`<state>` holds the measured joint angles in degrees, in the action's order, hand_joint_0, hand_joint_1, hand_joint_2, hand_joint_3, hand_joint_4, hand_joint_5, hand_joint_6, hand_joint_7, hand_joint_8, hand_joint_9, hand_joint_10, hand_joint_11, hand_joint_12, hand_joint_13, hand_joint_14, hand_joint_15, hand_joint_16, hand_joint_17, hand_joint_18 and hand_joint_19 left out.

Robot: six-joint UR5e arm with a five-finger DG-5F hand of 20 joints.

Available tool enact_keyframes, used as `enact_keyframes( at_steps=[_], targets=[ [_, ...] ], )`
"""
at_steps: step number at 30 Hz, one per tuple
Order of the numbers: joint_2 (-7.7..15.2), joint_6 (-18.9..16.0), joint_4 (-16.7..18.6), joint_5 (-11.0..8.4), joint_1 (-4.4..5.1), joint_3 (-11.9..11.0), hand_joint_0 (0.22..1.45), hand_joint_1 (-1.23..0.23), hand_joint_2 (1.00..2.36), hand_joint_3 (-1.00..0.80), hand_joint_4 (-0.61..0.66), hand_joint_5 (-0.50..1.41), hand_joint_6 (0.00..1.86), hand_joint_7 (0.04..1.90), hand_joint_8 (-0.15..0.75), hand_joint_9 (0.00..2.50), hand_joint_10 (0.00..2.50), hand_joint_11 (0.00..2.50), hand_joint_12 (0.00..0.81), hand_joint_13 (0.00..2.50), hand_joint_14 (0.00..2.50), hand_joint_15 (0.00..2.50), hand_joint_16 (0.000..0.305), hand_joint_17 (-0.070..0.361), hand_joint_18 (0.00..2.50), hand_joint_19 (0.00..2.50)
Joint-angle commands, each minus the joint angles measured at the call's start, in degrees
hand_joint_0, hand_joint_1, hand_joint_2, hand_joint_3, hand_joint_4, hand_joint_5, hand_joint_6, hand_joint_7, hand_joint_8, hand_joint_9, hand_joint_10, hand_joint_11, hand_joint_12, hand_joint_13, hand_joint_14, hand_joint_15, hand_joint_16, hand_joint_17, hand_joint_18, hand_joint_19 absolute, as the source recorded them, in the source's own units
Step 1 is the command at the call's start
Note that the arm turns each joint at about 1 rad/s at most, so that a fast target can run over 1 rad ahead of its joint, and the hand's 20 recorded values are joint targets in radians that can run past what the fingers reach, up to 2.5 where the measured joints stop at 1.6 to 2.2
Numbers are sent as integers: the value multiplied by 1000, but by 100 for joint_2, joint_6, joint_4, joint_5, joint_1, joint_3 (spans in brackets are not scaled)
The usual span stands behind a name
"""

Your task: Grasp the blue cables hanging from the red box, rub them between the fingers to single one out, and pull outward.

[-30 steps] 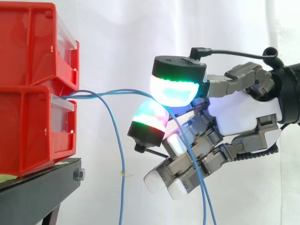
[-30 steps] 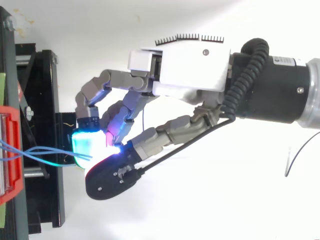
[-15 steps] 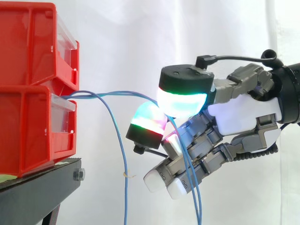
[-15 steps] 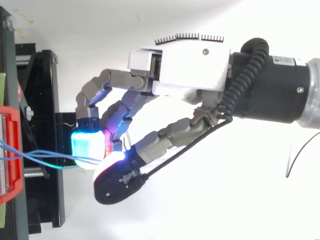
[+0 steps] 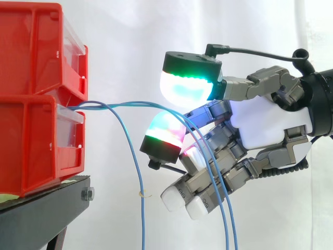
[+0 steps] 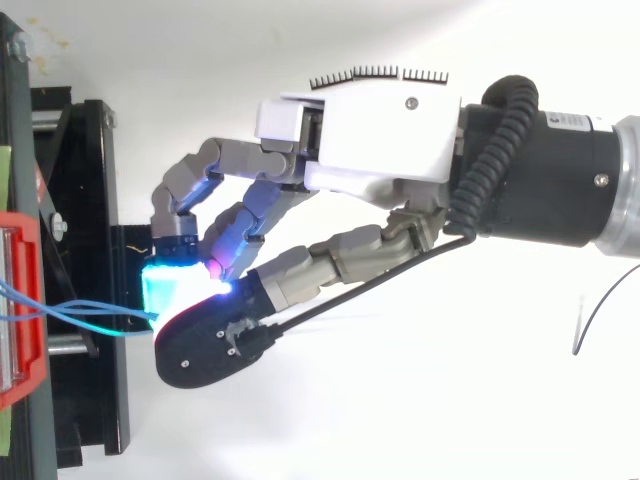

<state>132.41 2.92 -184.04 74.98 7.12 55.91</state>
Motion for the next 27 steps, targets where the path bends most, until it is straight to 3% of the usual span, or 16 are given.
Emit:
enact_keyframes(
  at_steps=[1,6,12,18,27],
  targets=[
    [-4,-2,0,8,0,-2,616,-654,1005,-431,182,-160,902,1044,342,1010,15,697,399,725,14,373,43,97,642,339],
    [4,-11,0,16,0,-2,652,-770,1014,-294,124,-175,917,1042,335,959,18,706,401,713,13,365,43,97,643,327],
    [4,-11,0,8,0,-2,659,-804,1015,-274,58,-178,922,1012,318,963,15,688,390,713,13,361,43,96,646,326],
    [-4,-11,0,8,0,-2,626,-767,1014,-159,46,-172,914,1025,330,1016,16,669,410,735,12,361,46,104,673,329],
    [4,-2,0,8,0,-2,602,-636,1003,-164,136,-166,889,1029,367,1061,12,633,454,761,11,359,56,126,709,309]
  ],
)
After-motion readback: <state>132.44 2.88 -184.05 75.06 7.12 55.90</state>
